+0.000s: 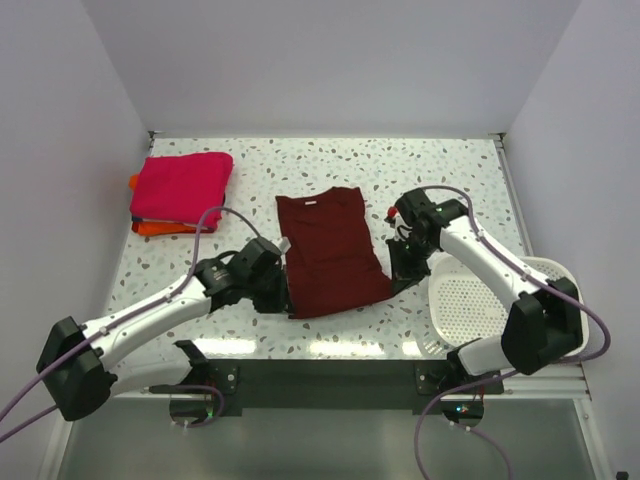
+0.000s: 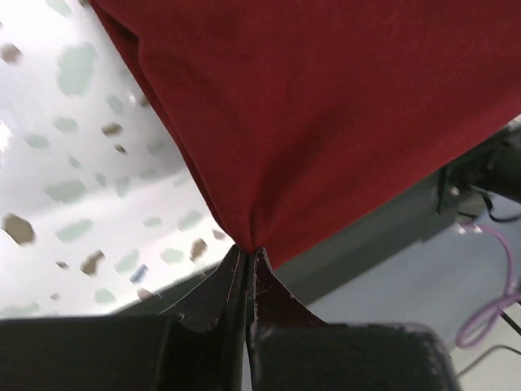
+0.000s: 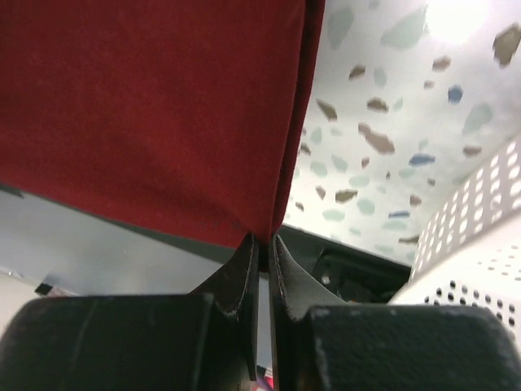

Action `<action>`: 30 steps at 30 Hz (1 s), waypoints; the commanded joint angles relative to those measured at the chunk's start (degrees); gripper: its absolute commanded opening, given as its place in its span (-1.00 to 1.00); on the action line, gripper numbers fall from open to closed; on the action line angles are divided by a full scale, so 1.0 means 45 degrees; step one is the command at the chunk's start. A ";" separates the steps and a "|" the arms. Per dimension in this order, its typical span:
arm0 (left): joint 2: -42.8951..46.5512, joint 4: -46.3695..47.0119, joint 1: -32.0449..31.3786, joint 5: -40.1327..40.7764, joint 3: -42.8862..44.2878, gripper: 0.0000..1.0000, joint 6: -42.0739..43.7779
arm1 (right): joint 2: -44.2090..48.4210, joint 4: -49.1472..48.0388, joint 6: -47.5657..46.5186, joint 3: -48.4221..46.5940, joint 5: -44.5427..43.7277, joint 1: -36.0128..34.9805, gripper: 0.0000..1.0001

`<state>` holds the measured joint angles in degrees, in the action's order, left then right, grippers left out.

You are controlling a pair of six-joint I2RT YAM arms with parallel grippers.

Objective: Fold and stack the t-shirts
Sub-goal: Fold the tshirt

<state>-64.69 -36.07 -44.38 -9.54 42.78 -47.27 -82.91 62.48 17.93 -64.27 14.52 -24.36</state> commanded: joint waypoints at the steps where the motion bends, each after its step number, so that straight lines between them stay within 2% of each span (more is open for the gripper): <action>1: 0.0916 -0.1455 -0.0722 -0.0244 0.0861 -1.00 -0.1408 | 0.1060 0.1991 -0.0138 0.0005 0.0131 -0.0133 -1.00; 5: 0.1191 -0.2429 -0.1970 0.0108 0.1760 -1.00 -0.2483 | 0.1939 0.2892 0.0310 -0.0248 0.0482 -0.0192 -1.00; 8: 0.0958 -0.2977 -0.2635 0.0498 0.2716 -1.00 -0.3147 | 0.2292 0.3517 0.0662 -0.1182 0.0912 -0.0192 -1.00; 15: -0.0096 -0.4522 -0.2697 0.2487 0.5061 -1.00 -0.3112 | 0.1415 0.3910 0.0994 -0.3684 0.0621 -0.0192 -1.00; 20: -0.0840 -0.4581 -0.1449 0.2335 0.5005 -1.00 -0.2096 | 0.0146 0.2661 0.1249 -0.4154 0.0288 -0.0173 -1.00; 25: -0.0839 -0.3296 0.0250 0.1477 0.4399 -1.00 -0.0651 | -0.1006 0.1509 0.1483 -0.4798 0.0153 -0.0173 -1.00; 30: -0.1835 -0.3136 0.0662 0.1105 0.4789 -1.00 0.0306 | -0.2510 0.1312 0.1308 -0.6243 -0.0141 -0.0153 -1.00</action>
<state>-70.98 -52.97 -42.30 -2.50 62.89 -51.07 -92.64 71.13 23.53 -87.39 15.33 -25.10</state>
